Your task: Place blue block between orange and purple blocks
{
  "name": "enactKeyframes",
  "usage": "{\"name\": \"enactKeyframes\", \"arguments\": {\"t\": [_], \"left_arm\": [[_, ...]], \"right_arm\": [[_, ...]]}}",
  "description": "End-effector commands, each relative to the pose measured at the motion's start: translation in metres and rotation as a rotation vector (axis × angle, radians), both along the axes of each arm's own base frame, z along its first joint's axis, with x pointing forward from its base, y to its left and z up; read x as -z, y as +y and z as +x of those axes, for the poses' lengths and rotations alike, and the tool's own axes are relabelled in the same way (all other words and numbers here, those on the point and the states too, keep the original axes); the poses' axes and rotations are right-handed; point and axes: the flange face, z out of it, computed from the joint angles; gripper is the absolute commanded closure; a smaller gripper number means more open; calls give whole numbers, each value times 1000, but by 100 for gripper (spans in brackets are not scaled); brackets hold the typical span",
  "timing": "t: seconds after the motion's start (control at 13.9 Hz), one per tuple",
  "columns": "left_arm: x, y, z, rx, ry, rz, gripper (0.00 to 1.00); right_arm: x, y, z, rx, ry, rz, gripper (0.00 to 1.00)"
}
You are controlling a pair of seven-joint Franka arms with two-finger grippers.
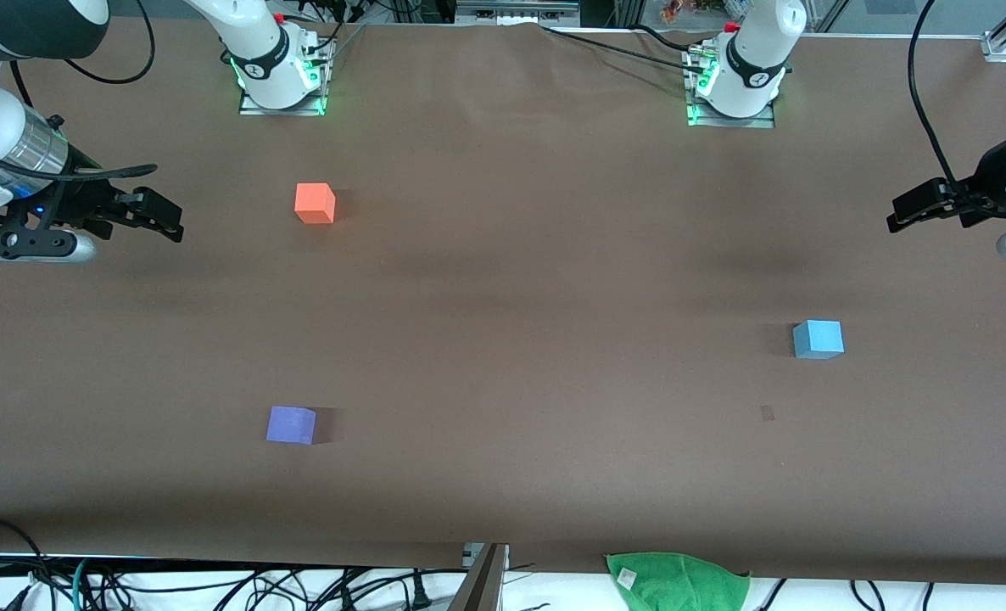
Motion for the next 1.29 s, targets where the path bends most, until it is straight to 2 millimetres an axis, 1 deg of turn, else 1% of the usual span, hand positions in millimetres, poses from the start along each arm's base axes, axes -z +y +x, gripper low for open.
{"name": "enactKeyframes", "arguments": {"t": [0.0, 0.14, 1.22], "left_arm": [[-3, 1, 6, 1, -2, -18, 0], [0, 0, 8, 1, 3, -13, 0], [1, 0, 9, 3, 5, -18, 0]], "right_arm": [[-4, -3, 0, -13, 1, -6, 0], [-4, -2, 0, -15, 1, -6, 0], [-4, -3, 0, -12, 3, -6, 0]]}}
